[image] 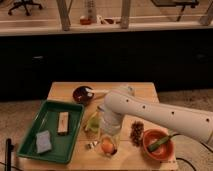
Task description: Place apple in metal cup
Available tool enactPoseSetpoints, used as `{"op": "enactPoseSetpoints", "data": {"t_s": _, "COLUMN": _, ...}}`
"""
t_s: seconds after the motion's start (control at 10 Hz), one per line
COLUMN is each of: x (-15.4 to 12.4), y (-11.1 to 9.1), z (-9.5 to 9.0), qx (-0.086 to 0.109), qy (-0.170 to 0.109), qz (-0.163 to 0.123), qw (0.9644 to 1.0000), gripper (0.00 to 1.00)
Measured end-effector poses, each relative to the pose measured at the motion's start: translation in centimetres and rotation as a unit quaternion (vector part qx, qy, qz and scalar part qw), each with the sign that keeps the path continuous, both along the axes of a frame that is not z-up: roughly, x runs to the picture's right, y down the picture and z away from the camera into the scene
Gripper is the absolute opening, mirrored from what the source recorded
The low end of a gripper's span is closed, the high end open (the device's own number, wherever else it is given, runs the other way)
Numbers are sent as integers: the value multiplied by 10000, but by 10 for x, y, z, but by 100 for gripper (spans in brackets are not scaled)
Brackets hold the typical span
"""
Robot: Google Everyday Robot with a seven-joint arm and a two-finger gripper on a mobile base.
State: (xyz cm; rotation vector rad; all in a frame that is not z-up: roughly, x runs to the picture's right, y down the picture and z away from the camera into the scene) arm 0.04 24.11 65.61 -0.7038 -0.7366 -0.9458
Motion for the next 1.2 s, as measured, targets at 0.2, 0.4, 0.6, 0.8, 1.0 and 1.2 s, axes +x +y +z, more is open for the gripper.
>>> {"op": "enactPoseSetpoints", "data": {"t_s": 0.2, "x": 1, "y": 1, "z": 0, "qx": -26, "qy": -15, "qz": -28, "qw": 10000, "gripper": 49}}
{"op": "enactPoseSetpoints", "data": {"t_s": 0.4, "x": 0, "y": 3, "z": 0, "qx": -49, "qy": -31, "qz": -56, "qw": 10000, "gripper": 70}}
{"op": "enactPoseSetpoints", "data": {"t_s": 0.6, "x": 3, "y": 4, "z": 2, "qx": -66, "qy": -24, "qz": -51, "qw": 10000, "gripper": 80}}
{"op": "enactPoseSetpoints", "data": {"t_s": 0.8, "x": 5, "y": 5, "z": 3, "qx": -66, "qy": -23, "qz": -54, "qw": 10000, "gripper": 80}}
{"op": "enactPoseSetpoints", "data": {"t_s": 1.0, "x": 6, "y": 4, "z": 4, "qx": -55, "qy": -20, "qz": -57, "qw": 10000, "gripper": 80}}
{"op": "enactPoseSetpoints", "data": {"t_s": 1.2, "x": 7, "y": 4, "z": 4, "qx": -45, "qy": -23, "qz": -72, "qw": 10000, "gripper": 80}}
